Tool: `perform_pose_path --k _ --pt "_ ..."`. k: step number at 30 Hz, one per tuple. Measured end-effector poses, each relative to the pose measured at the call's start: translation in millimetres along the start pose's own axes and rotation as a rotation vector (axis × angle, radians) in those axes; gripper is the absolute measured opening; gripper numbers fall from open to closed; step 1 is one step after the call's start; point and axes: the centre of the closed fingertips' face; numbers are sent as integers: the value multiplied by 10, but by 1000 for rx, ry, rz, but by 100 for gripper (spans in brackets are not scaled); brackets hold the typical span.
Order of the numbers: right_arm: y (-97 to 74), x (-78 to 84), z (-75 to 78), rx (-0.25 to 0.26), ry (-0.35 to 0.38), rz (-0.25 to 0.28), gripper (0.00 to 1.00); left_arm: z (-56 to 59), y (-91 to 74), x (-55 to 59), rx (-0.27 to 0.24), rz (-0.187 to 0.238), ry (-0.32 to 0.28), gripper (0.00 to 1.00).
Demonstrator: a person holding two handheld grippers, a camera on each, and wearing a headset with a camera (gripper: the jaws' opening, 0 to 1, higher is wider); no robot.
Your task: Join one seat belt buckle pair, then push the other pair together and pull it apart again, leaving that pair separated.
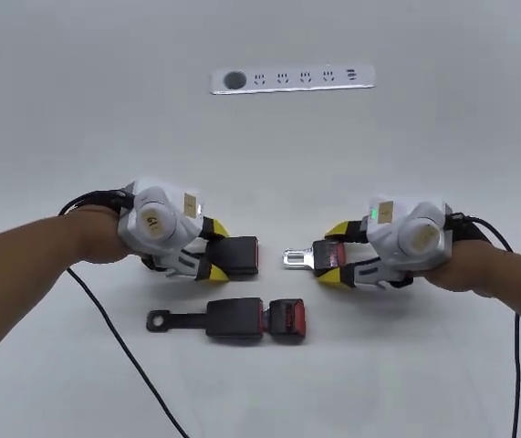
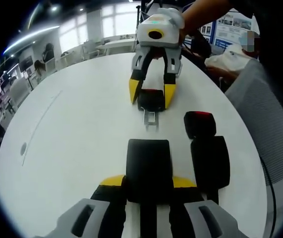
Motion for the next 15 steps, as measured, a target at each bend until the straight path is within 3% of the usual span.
perform_pose_path --k 15 --pt "322 -145 -109 -22 1 31 36 -11 14 10 -3 -13 -6 33"
Point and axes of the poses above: the centre of the closed fingertips' face, and the gripper's own axes: y roughly forward along the fingers, z roughly to its right, x roughly out of its underside, and after that the axes turned 15 degrees about z, right-handed
